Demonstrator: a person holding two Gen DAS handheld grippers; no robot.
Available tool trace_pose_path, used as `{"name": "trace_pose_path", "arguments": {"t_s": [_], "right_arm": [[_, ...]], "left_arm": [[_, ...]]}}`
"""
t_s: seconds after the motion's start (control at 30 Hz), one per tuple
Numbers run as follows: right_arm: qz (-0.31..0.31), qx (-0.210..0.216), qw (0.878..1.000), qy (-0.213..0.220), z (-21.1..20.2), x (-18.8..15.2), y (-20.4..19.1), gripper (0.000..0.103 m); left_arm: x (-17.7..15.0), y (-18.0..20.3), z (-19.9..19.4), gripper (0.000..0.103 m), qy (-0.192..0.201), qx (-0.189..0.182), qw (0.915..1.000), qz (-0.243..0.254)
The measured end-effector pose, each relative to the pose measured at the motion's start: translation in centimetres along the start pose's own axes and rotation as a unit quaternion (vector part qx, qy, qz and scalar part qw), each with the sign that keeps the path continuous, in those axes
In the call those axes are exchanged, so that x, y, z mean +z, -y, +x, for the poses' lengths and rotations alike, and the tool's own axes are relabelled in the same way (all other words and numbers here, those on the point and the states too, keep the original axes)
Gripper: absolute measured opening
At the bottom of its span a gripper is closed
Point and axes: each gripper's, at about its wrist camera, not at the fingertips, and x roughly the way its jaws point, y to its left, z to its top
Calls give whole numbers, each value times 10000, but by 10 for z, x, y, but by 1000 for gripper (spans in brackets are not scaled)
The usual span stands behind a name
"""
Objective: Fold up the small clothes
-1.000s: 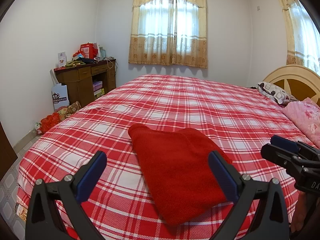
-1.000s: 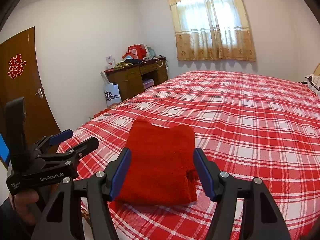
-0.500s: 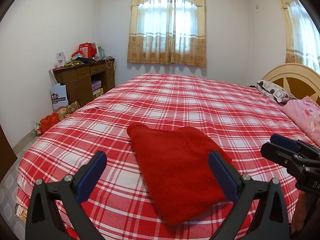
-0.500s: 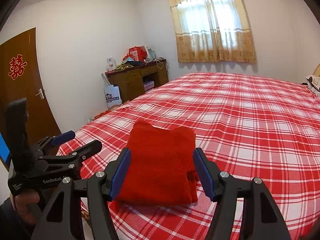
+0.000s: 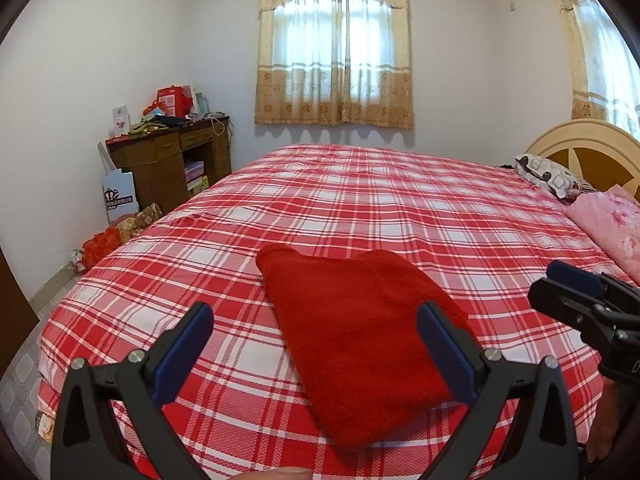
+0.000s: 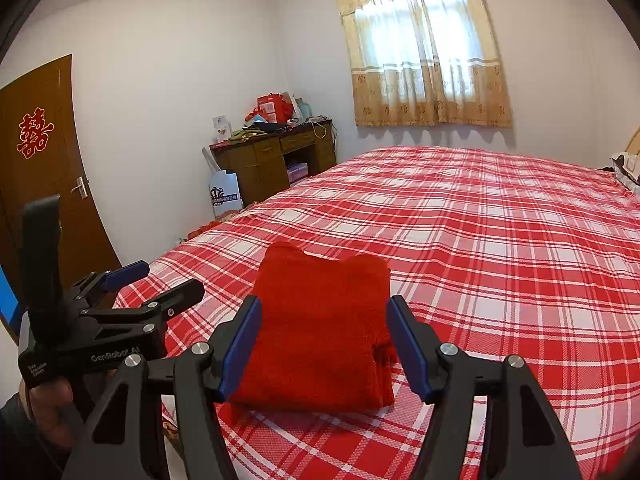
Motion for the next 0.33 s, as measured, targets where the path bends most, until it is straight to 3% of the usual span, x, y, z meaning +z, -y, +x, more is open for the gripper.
{"name": "trace_pose_path", "arguments": {"t_s": [0.33], "right_arm": [[6,-7,10000,-39,1,-4,1,65]], "left_arm": [[-4,-13,10,103,-135,341,9992,-140]]}}
